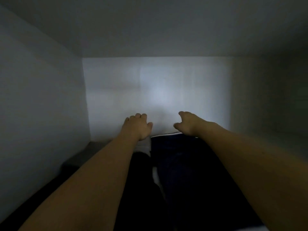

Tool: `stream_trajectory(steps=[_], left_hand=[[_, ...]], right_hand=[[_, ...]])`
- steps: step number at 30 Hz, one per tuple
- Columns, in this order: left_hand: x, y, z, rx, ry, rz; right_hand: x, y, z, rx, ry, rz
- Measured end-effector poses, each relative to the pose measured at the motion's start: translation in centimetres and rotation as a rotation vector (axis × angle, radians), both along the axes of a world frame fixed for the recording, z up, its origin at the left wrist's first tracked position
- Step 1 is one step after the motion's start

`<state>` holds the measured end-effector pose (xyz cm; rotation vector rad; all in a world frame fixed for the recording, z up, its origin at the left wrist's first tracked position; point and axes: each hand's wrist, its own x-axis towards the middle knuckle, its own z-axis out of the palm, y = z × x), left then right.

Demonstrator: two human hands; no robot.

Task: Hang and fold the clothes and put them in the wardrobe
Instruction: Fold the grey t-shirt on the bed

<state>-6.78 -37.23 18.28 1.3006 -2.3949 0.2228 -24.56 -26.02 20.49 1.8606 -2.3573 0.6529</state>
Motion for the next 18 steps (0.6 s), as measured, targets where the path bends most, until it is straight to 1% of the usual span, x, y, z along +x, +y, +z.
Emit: stream_trajectory(steps=[4, 9, 12, 16, 18], left_hand=[[-5.1, 6.0, 0.9, -0.002, 0.015, -0.181], [-10.8, 15.4, 0.6, -0.003, -0.021, -0.414], [-12.7, 22.9, 0.9, -0.031, -0.034, -0.540], [-15.0, 34.5, 1.6, -0.083, 0.027, -0.748], [-15.6, 40.6, 1.3, -0.095, 0.028, -0.824]], right_hand=[[-2.6, 9.3, 0.1, -0.033, 0.040, -0.183], [-5.2, 22.5, -0.4, -0.047, 0.032, -0.430], [-5.3, 31.4, -0.7, -0.061, 0.016, -0.569], [-4.5, 44.3, -1.6, -0.101, 0.016, -0.727], [-3.5, 51.1, -2.2, -0.097, 0.011, -0.809]])
